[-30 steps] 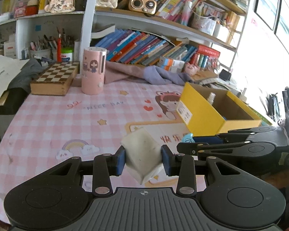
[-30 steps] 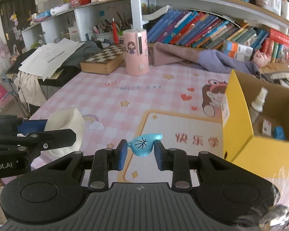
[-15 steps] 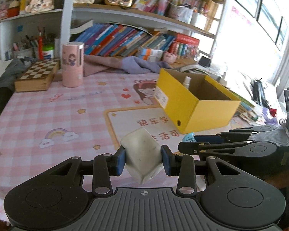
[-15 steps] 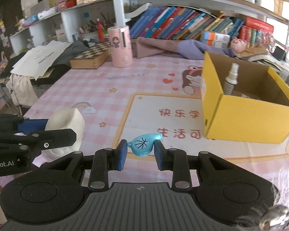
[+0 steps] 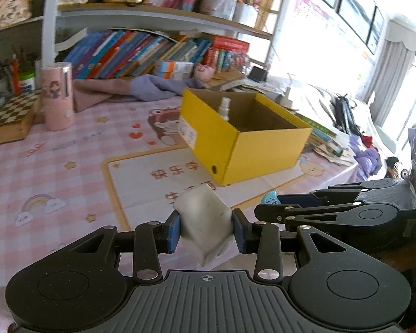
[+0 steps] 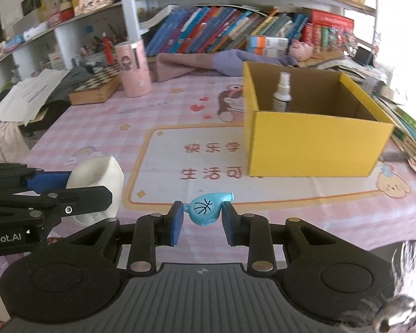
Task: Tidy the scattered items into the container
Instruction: 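Lift and carry the eraser and whistle with both tools to the yellow box, then lower the eraser and whistle into the box and open both tools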
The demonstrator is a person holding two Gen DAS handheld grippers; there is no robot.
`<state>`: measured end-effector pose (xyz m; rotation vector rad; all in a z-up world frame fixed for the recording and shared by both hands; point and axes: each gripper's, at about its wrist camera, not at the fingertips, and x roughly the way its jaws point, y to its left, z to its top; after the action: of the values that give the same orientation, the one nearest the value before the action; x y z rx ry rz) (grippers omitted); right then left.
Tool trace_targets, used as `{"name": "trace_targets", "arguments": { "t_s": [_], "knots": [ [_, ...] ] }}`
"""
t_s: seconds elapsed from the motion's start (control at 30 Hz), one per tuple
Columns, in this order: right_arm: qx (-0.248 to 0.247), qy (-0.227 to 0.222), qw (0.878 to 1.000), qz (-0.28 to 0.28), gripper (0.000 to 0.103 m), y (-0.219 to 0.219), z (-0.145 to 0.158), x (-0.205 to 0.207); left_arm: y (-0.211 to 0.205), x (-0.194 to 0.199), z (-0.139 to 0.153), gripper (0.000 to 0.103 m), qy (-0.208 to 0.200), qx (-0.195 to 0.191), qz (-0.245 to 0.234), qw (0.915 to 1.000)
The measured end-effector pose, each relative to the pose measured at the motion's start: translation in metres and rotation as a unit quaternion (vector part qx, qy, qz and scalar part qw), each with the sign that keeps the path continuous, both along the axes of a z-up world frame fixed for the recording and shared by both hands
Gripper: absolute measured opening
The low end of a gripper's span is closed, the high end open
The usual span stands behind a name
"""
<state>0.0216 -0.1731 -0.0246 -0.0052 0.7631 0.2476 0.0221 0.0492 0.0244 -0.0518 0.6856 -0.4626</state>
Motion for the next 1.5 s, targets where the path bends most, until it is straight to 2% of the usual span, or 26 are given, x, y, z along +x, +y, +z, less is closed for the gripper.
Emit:
{"name": "trace_targets", "arguments": {
  "t_s": [0.23,0.73,1.17,1.5],
  "knots": [
    [0.006,0.005,0.999,-0.039,0.028,-0.031,-0.001,0.0,-0.031,0.009,-0.001,0.037,0.001,0.006,-0.039,0.9992],
    [0.008,0.016,0.996,-0.091,0.028,-0.091,-0.006,0.01,-0.088,0.033,-0.005,0.037,0.011,0.013,-0.091,0.9957],
    [0.007,0.02,0.994,-0.108,0.028,-0.136,-0.01,0.038,-0.138,0.063,-0.01,0.037,0.011,0.013,-0.118,0.9928],
    [0.009,-0.035,0.996,-0.086,0.028,-0.172,0.016,0.1,-0.168,0.108,0.018,0.037,-0.06,0.029,-0.093,0.9934]
  ]
}}
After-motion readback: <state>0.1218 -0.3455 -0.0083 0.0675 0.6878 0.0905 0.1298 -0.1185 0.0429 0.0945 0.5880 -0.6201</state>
